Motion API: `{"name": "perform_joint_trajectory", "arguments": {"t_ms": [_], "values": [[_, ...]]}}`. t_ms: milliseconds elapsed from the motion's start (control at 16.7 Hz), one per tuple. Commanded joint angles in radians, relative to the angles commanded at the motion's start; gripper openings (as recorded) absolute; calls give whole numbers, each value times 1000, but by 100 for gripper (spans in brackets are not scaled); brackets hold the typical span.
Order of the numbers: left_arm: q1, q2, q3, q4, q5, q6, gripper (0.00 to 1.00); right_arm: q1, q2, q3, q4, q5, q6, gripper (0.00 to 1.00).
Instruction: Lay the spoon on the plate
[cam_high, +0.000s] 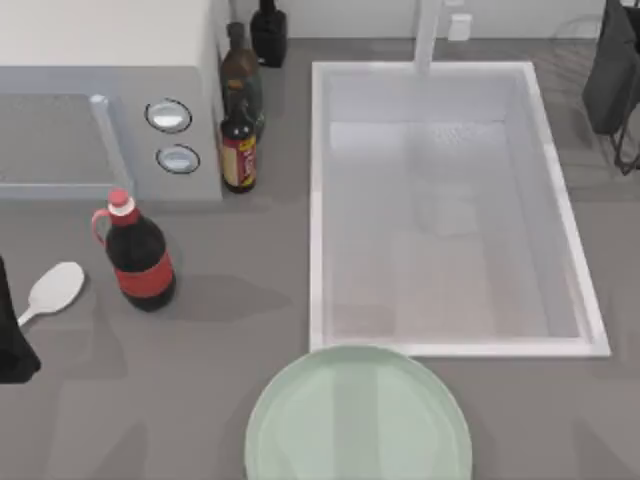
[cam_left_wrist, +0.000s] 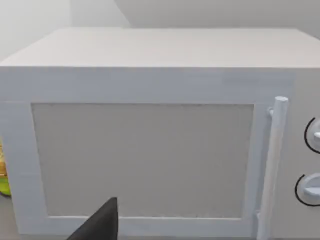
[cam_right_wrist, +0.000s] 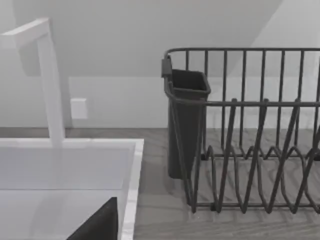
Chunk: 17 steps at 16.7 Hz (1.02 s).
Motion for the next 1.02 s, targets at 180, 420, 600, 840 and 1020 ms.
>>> {"name": "perform_joint_trajectory", "arguments": {"t_ms": [180, 420, 600, 840, 1020], "values": [[2, 11, 11, -9, 0, 7, 100, 0, 0, 0, 0, 0, 0, 100], [19, 160, 141, -119, -2, 85, 100, 0, 0, 0, 0, 0, 0, 100], [38, 382, 298, -266, -1, 187, 100, 0, 0, 0, 0, 0, 0, 100], [67, 775, 534, -507, 0, 345, 100, 0, 0, 0, 0, 0, 0, 100], [91, 1076, 712, -688, 0, 465, 100, 0, 0, 0, 0, 0, 0, 100]]}}
